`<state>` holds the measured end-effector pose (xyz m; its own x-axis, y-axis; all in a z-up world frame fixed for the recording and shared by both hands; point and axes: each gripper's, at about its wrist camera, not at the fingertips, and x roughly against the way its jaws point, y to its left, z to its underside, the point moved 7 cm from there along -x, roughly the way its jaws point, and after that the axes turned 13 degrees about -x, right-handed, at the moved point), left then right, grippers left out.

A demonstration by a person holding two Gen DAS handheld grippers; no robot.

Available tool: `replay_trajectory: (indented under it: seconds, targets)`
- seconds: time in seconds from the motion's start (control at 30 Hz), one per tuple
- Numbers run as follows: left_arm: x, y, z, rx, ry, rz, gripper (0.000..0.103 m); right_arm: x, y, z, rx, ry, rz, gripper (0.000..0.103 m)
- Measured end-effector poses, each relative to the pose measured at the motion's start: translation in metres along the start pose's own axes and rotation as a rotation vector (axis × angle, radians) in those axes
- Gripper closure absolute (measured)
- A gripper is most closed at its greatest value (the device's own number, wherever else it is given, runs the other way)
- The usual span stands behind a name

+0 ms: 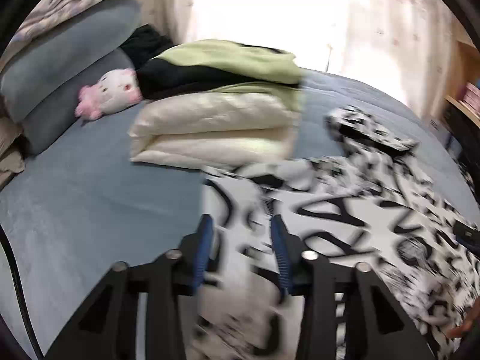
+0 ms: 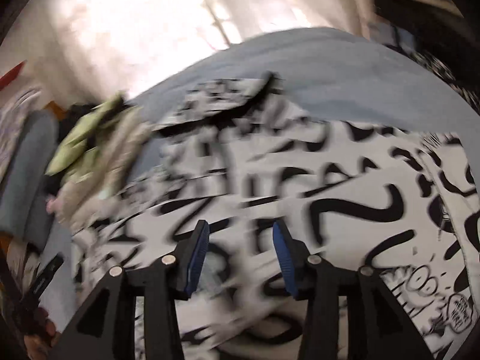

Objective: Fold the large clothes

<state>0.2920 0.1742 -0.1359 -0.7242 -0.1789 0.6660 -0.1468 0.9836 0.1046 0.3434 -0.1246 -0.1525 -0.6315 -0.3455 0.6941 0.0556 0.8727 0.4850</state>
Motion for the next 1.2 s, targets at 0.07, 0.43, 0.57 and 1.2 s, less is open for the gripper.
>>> replay_trajectory:
  seconds: [0.07,0.43,0.57,1.2]
  targets:
    - [0.009,-0.023,0.008,0.011,0.010,0.045,0.061,0.001,0.027,0.018,0.072,0.013,-0.041,0.058]
    - [-0.028,-0.032,0.088,-0.004,0.173,0.073,0.072,-0.033,0.008,0.068,0.251,0.090,0.158,0.060]
    - [-0.032,-0.017,0.091,0.055,0.181,0.113,0.085,-0.023,-0.055,0.045,0.124,0.058,0.260,0.058]
    - [0.106,-0.017,0.054,-0.003,0.034,0.037,0.042,0.111,-0.031,0.058,-0.003,-0.024,0.166,0.053]
